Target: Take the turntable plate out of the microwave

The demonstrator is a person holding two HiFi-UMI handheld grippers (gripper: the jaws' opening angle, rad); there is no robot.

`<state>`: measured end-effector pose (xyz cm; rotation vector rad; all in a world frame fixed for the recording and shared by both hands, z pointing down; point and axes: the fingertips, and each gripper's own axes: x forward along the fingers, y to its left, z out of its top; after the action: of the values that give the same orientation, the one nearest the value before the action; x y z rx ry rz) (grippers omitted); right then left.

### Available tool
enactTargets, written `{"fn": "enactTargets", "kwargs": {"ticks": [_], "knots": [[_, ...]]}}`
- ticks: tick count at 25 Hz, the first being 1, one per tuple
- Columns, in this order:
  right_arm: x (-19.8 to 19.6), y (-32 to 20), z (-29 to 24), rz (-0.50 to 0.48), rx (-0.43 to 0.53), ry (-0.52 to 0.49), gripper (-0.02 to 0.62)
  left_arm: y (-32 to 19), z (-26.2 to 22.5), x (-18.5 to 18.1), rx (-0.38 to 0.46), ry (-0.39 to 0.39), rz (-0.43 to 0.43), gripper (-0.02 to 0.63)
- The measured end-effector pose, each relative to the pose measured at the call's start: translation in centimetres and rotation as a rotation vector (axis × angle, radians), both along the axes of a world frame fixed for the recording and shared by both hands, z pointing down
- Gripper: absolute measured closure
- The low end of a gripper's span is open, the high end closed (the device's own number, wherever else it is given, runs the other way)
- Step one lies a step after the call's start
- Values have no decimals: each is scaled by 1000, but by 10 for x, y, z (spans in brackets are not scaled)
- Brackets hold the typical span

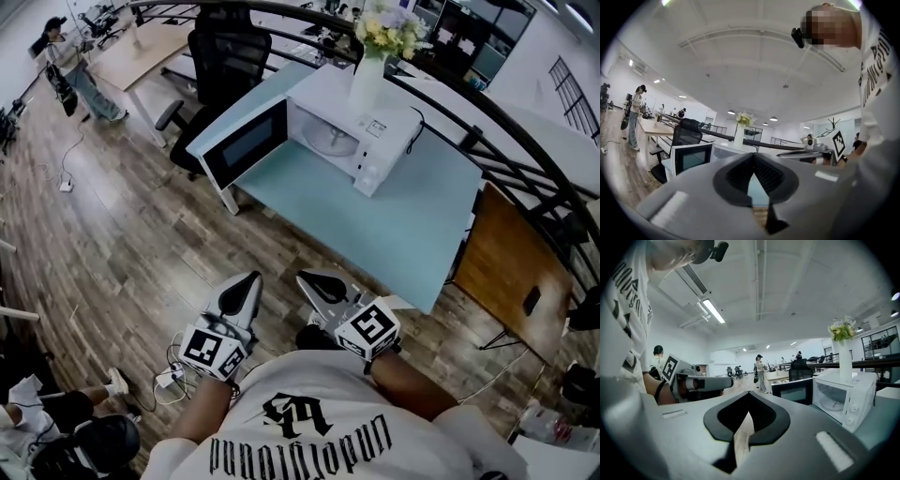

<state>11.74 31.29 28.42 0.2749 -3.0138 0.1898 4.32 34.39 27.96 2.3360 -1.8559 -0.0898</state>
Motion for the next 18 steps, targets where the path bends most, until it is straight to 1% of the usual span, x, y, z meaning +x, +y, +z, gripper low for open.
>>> {"fn": "enactTargets", "kwargs": {"ticks": [3, 8, 11, 13, 15, 18], "knots": [[6, -41, -3, 19, -1, -2, 592, -43, -2, 6, 4, -48, 21, 557], [27, -104, -11, 66, -4, -3, 592, -109, -6, 21, 1, 3, 59, 555], [31, -128, -14, 81, 3, -5, 592, -137, -8, 31, -3, 6, 104, 556], [33, -143, -15, 97, 9, -2, 593, -154, -9, 33, -12, 11, 116, 556], [35, -159, -12, 117, -1, 0, 592, -167, -6, 30, -17, 12, 121, 557], [31, -181, -3, 146, -21, 8, 592, -187, -2, 22, -25, -5, 137, 557]]}}
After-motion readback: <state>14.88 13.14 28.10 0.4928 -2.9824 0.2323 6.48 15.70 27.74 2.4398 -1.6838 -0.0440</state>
